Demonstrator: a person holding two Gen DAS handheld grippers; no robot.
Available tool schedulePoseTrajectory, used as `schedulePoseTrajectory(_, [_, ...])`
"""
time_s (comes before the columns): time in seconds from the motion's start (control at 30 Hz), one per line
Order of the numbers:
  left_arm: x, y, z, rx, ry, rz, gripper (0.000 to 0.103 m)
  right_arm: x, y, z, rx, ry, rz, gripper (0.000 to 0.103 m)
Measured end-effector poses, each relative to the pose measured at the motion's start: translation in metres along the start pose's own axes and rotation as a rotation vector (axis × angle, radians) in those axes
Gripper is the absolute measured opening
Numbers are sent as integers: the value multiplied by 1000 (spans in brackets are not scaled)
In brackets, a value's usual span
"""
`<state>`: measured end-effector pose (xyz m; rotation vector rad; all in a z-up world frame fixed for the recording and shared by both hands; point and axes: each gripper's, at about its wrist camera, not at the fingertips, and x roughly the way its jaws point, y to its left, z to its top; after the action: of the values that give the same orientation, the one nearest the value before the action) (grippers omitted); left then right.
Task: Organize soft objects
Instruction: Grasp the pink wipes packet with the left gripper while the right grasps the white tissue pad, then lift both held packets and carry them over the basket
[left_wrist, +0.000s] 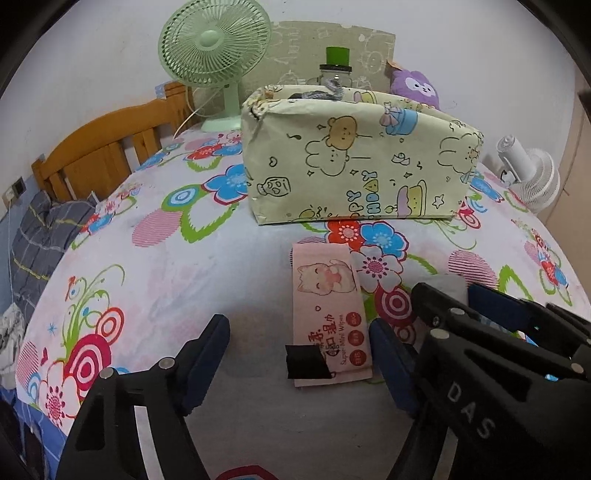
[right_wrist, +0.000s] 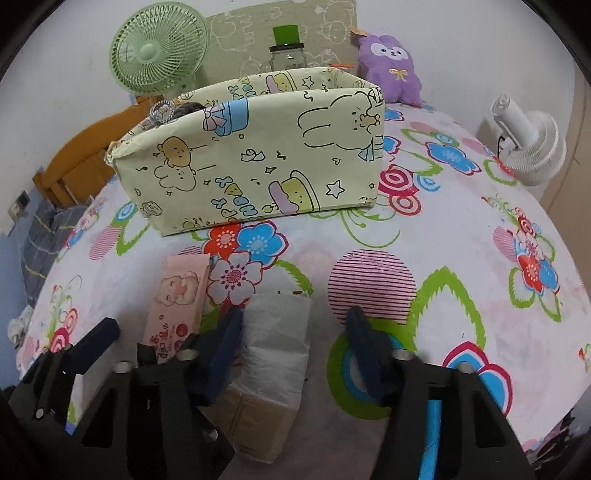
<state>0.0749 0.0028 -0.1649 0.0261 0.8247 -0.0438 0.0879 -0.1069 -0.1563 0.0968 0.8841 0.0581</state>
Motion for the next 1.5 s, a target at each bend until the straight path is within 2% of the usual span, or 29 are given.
schedulePoseTrajectory(0.13, [3,-2,3,-1,6,-12,79,1,0,1,-9,-6,13,35])
schedulePoseTrajectory(0.27, [6,-4,7,-7,5,-16,79,3,-2,6,-10,-10,17,33])
schedulePoseTrajectory(0.43, [13,-5,14,-20,1,-17,72,6,-5,14,-8,-19,21,30])
schedulePoseTrajectory(0.53, [15,-6,17,-31,-4,-19,62,8,-6,18,-1,-20,32,30])
schedulePoseTrajectory(0.6, [15,-6,18,-37,-5,-23,47,9,-7,20,3,-23,40,30])
schedulePoseTrajectory(0.67, [14,-5,19,-43,-5,-25,40,10,-7,21,5,-21,48,30])
schedulePoseTrajectory(0.93, [11,-8,19,-62,3,-36,39,7,-10,21,14,-27,58,30])
schedulePoseTrajectory(1.5, [-33,-23,25,-45,-91,-36,39,-38,-21,23,19,-133,74,30])
